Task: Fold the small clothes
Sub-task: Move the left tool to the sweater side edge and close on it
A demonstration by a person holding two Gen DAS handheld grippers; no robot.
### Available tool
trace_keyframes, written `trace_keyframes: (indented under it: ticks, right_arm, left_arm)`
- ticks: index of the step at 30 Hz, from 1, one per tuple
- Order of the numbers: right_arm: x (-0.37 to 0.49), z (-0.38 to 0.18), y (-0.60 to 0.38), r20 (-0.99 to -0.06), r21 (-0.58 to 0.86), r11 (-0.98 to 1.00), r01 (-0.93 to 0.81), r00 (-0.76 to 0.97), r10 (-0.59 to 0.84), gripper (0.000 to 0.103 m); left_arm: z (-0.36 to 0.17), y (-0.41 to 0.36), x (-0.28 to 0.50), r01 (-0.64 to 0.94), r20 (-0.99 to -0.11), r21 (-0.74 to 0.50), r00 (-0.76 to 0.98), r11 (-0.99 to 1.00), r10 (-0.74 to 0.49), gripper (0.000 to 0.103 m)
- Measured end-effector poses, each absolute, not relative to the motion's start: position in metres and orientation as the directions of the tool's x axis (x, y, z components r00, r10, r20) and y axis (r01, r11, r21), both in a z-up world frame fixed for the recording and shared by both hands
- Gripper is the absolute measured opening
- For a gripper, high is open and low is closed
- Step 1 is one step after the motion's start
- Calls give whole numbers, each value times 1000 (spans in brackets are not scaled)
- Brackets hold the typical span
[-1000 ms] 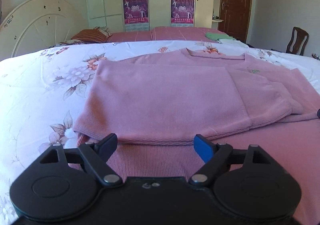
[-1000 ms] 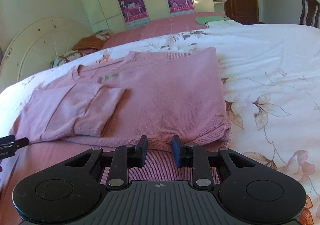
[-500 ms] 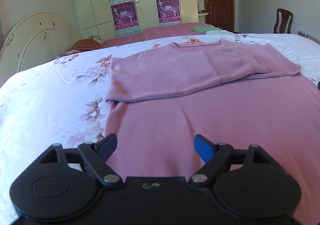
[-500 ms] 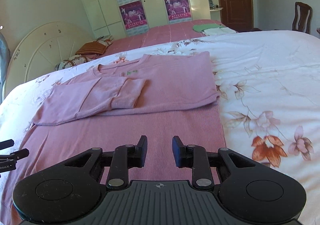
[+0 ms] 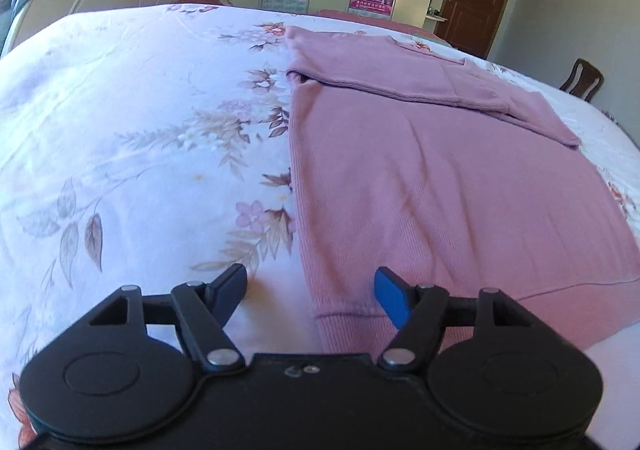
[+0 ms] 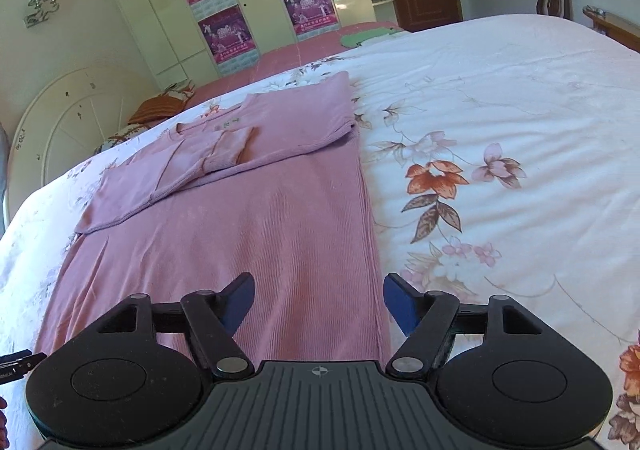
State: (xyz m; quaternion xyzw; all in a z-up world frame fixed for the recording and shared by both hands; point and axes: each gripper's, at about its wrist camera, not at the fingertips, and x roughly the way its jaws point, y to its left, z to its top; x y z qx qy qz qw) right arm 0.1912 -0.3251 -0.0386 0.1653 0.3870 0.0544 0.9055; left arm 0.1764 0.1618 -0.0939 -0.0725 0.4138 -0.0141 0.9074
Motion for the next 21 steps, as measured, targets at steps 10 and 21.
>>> trace_keyframes:
  ticks: [10,21]
  right_arm:
    - [143,-73,-365,-708,499,851,163,643,292,70]
    - [157,-80,-363,-666,567,819,90,635,391,70]
  left_arm:
    - [-99,190,152,36,-732,-393,593,919,-336,66]
    - [-112,204,179,5,-639,-601,597,799,-485,64]
